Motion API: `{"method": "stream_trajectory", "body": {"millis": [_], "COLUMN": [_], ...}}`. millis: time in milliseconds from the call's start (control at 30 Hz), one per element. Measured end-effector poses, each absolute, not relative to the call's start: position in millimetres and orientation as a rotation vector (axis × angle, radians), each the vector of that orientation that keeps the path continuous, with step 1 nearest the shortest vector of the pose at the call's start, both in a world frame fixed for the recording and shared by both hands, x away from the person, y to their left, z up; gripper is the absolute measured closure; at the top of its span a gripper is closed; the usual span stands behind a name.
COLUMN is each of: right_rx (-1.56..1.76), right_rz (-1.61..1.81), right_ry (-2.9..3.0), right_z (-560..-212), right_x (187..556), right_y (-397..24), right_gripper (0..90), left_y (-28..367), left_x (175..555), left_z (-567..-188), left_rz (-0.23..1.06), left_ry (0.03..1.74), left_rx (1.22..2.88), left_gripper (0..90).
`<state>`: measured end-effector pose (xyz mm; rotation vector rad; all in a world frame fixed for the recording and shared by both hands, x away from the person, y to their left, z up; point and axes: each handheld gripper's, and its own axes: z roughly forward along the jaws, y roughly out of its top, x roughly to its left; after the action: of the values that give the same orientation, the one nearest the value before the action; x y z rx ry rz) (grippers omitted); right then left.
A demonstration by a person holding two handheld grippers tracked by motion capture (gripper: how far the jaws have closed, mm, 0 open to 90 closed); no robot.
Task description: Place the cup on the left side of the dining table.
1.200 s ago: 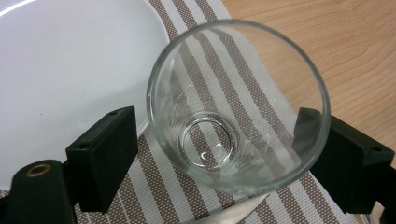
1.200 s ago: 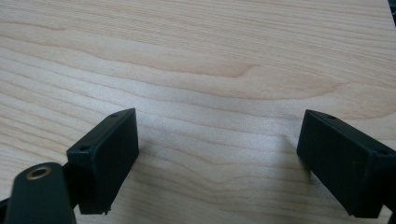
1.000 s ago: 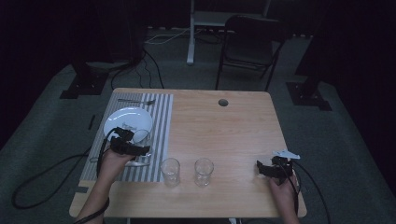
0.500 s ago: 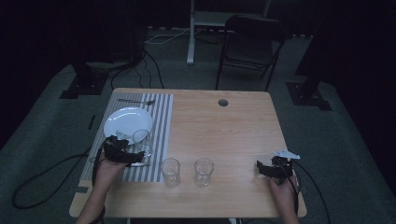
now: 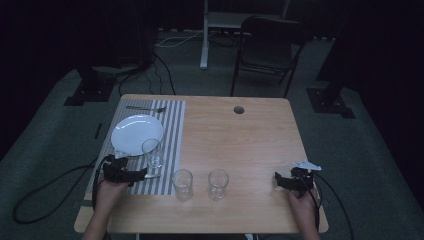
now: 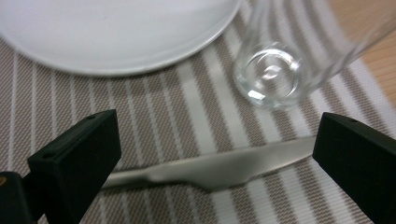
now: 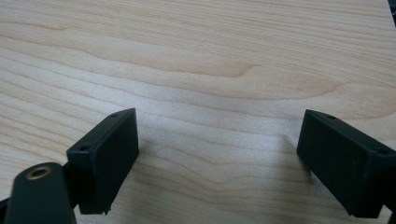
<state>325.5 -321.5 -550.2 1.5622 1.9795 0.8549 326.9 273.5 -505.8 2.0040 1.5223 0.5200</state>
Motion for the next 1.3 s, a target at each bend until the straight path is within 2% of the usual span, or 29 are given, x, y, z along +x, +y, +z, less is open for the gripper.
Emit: {"method": "stream_trajectory", "body": {"millis": [467, 1167, 1300], "right_rx": [1.563, 1.563, 1.563], "right_rz": [0.855, 0.855, 0.855], "right_ry": [1.979, 1.979, 1.979], "right_z": [-550.2, -550.2, -550.2], "right_x": [325.5, 325.5, 325.5], "right_y": [-321.4, -321.4, -321.4], "right_gripper": [12.4, 12.4, 12.4], "left_y": [306.2, 332.5, 336.6], "left_x": [301.6, 276.4, 277.2], "left_z": [-517.8, -535.5, -539.6], "left_rz": [0.561, 0.62, 0.643], "left_ry": [1.571, 1.637, 1.628], "left_rx": [1.984, 1.929, 1.966], "left_gripper": [1.6, 1.6, 1.6]}}
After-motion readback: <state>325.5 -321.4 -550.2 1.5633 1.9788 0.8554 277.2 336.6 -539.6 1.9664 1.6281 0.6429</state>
